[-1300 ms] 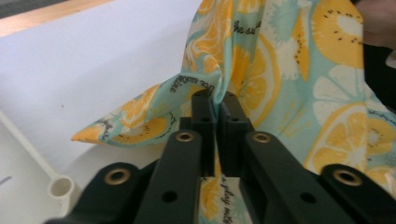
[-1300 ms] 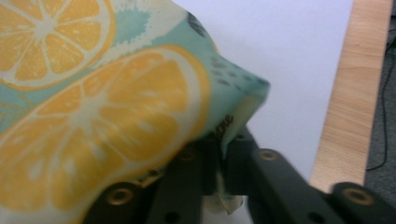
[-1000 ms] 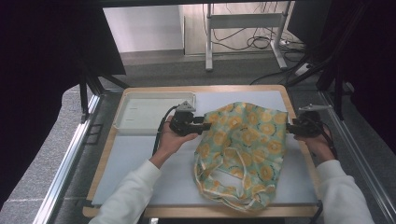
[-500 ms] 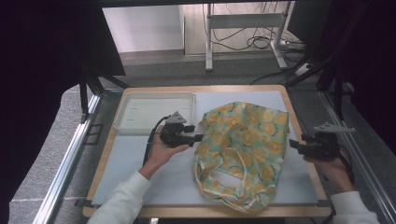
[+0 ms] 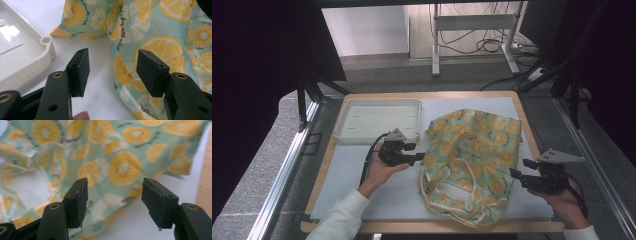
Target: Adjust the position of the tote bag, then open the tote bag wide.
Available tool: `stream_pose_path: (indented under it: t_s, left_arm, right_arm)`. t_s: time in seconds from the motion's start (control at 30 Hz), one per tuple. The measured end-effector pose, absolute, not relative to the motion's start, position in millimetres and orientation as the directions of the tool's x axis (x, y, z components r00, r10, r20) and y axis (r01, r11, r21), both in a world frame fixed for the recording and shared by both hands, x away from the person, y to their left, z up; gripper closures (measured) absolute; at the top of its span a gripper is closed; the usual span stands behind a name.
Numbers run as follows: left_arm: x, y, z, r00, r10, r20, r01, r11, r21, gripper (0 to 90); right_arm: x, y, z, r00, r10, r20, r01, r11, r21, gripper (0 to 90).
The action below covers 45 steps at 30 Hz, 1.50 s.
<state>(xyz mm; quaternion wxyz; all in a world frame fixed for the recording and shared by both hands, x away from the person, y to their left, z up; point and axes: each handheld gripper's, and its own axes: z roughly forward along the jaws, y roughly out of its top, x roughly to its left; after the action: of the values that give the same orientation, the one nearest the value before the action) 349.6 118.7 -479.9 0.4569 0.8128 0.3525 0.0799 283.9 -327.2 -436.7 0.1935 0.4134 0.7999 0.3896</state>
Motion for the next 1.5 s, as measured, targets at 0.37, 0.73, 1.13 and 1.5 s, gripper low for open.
stream_pose_path:
  t_s: [0.37, 0.73, 1.13, 1.5]
  left_arm:
    - [337.7, 119.0, -493.4, 0.745, 0.637, -0.199, 0.521, -0.368, 0.77, 43.5]
    - [341.2, 98.4, -509.2, 0.766, 0.616, -0.184, 0.53, -0.443, 0.723, 42.7]
    - [348.8, 81.0, -521.3, 0.768, 0.613, -0.184, 0.546, -0.477, 0.688, 76.4]
    - [346.9, 83.7, -518.3, 0.777, 0.586, -0.229, 0.555, -0.467, 0.689, 89.0]
  right_arm:
    - [262.5, -301.9, -444.7, -0.642, 0.767, 0.015, 0.503, 0.406, 0.763, 34.3]
    - [246.4, -283.9, -464.6, -0.671, 0.742, 0.014, 0.532, 0.468, 0.706, 28.7]
    - [257.8, -278.1, -494.6, -0.667, 0.743, -0.062, 0.572, 0.563, 0.597, 36.5]
    - [247.0, -263.2, -485.3, -0.743, 0.669, 0.014, 0.522, 0.567, 0.637, 31.2]
